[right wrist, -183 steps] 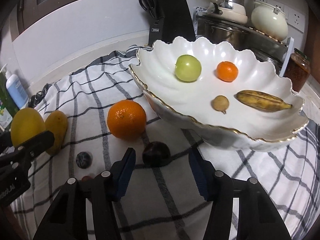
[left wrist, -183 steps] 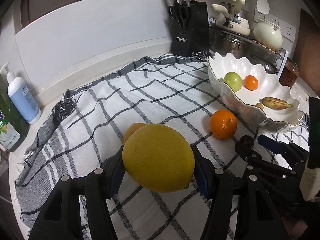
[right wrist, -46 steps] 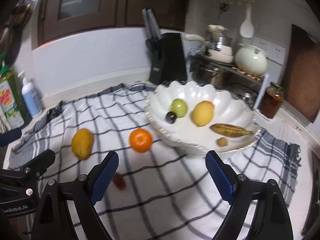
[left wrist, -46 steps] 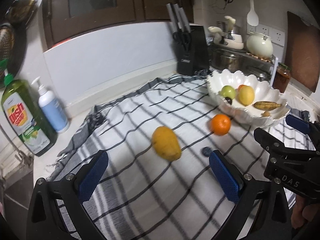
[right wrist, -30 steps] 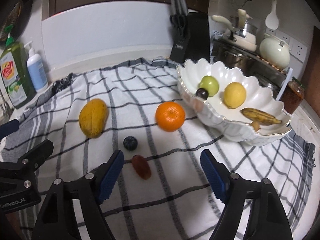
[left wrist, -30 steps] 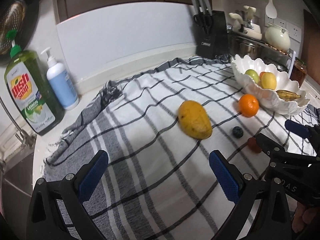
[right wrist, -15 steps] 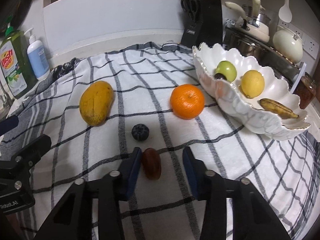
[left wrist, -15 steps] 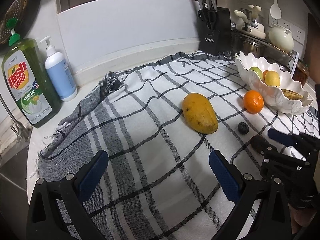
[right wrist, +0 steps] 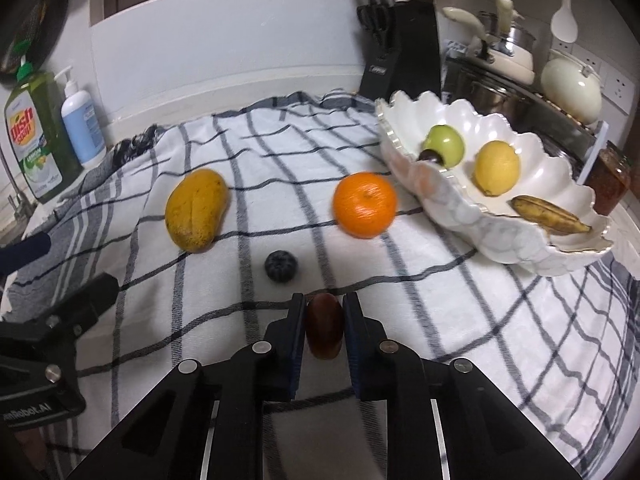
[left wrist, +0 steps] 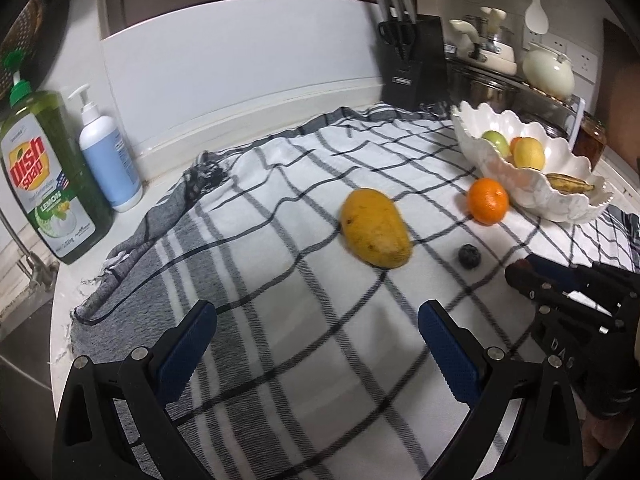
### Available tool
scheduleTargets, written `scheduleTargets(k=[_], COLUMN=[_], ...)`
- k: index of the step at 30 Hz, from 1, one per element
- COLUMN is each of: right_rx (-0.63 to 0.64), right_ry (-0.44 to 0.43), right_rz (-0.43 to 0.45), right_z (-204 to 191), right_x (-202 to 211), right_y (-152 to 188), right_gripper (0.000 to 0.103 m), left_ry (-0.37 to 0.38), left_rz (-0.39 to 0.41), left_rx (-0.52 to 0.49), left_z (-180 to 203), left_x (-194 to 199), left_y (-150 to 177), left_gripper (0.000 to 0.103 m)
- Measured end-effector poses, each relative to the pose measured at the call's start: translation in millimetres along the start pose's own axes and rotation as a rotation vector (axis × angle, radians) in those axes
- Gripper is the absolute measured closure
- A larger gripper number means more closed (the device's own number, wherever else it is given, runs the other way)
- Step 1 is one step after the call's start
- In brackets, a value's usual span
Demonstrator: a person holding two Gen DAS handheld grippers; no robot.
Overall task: Organize fruits
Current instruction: 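Grasp the red date with the right tool while the left tool grasps the blueberry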
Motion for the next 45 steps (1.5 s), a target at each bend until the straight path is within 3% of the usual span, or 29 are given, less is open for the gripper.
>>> scheduleTargets(k=[11,15,17,20,27,39,45], right_rx=[-0.066,-0.092,-0.106,-0.122,-0.15,-0.167,-0.174], right_ry=[0.057,0.08,0.089,0.1,0.107,0.094,0.089], right_rz=[0.047,0.049,0.05,0.051,0.046,0.029,0.022], right_z=[48.4,66.5,75.0,84.8,100.3,105.2,106.1], right_x=[21.4,25.3,26.7,27.5,24.6,13.5,9.8], right_y=[-5.1,-2.9,-1.2,1.3,6.8,12.6,14.9], right_gripper=[0.083,0.083,0.083,0.083,0.083,0.083,0.083], left_ry=[0.108,0.152,0.18,0.209,0.206,0.213,0.211], left_rz=[-0.007,-0.019,-0.035,-0.055,-0.057,-0.086,-0.095], left_rx=[-0.018,-0.036,-0.046,-0.057,-0.08,-0.083,-0.096], left_z=[49.0,68.6,79.6,91.3,103.7,110.4,113.3], left_x=[-3.9,-9.8,-14.9,-21.8,-36.0,-57.7,-64.5], left_y=[-11.7,-12.0,-11.2,-10.0,-13.3,-12.5,-11.8], left_gripper=[0.002,0.014,0.027,0.04,0.058,0.075,0.079])
Point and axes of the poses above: each gripper's, at about its wrist camera, not at the fingertips, and x roughly against the way its jaws point, z to its right, y to its underside, the point moved 3 cm from there along -x, roughly the way its jaws point, and after that the axes turned 13 degrees about z, right-handed, at the moved point
